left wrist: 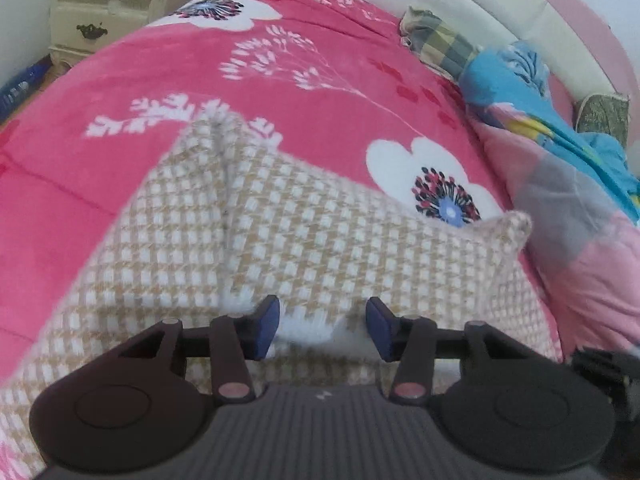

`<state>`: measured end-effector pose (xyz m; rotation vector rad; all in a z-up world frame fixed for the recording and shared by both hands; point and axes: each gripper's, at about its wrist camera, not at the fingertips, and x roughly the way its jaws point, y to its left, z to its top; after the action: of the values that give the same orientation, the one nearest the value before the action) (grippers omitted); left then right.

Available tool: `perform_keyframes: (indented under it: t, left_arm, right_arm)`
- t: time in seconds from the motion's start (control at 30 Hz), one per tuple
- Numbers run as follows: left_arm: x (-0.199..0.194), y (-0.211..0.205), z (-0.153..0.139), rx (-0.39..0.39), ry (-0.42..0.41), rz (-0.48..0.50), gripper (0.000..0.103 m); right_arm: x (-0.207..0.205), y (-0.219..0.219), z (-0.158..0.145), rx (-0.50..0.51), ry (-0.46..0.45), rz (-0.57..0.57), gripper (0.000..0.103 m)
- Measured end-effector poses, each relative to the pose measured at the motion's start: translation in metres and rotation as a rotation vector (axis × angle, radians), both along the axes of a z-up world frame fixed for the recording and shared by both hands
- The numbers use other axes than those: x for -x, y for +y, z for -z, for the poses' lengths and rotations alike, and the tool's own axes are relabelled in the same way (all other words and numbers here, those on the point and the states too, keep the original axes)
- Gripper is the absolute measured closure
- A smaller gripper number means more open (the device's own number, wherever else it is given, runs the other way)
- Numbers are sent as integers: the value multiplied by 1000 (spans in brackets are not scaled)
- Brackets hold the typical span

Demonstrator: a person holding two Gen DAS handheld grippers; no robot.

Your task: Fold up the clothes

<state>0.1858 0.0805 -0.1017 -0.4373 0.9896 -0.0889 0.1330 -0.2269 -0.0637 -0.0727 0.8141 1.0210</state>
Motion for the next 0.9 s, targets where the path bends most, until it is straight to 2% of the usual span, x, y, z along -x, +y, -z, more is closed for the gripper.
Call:
perform_keyframes:
  t: [0.13,0.2,0.27,0.33,0.4,0.43,0.47,0.5,0.53,0.57,0.6,0.63,0.67,0.7,0.8,0.83,0.9]
  left_arm:
    - [-3,17,-10,49,-45,-69,52]
    - [-9,23,-17,38,-71,-104,47]
    - [-18,27,-18,0,-72,-142,46]
    - [-28,30,-11,-20,-40,-163,46]
    - [-39,32,0,-12,1,-166,47]
    - [-42,33,6,16,17,-164,50]
    - [-45,35,12,52,31,-165,62]
    - [-47,36,18,88,44,-165,73]
    - [-49,37,23,128,53,-172,87]
    - [-51,39,24,168,43,-187,88]
    - [-53,41,25,206,25,-206,89]
    - [-55,41,25,230,2,-219,90]
    - [-58,39,24,228,-16,-226,90]
    - [-62,36,26,208,-15,-223,90]
    - [-69,26,38,151,16,-210,88]
    - [-68,25,41,156,24,-219,85]
    - [-65,26,43,189,34,-245,83]
  right_arm:
    - [-59,-12,11,-241,396,246,53]
    - [-80,-6,21,-288,527,319,50]
    - [-95,1,33,-265,594,417,50]
    - [-106,6,45,-249,660,501,50]
    - [-111,9,58,-297,738,536,50]
    - [-114,10,64,-323,772,550,51]
    - [-116,11,69,-328,788,573,51]
    - [-121,13,73,-344,804,581,63]
    - [-126,15,72,-349,806,584,87]
    - [-131,16,70,-353,805,585,89]
    - [-138,19,60,-359,755,558,91]
    - [-145,25,45,-348,665,518,91]
    - [-153,31,29,-336,577,478,91]
    - [-161,37,21,-322,526,452,91]
    - [-189,51,29,-182,458,406,91]
    - [-198,52,45,-128,495,432,90]
    - [-203,40,63,-202,608,487,89]
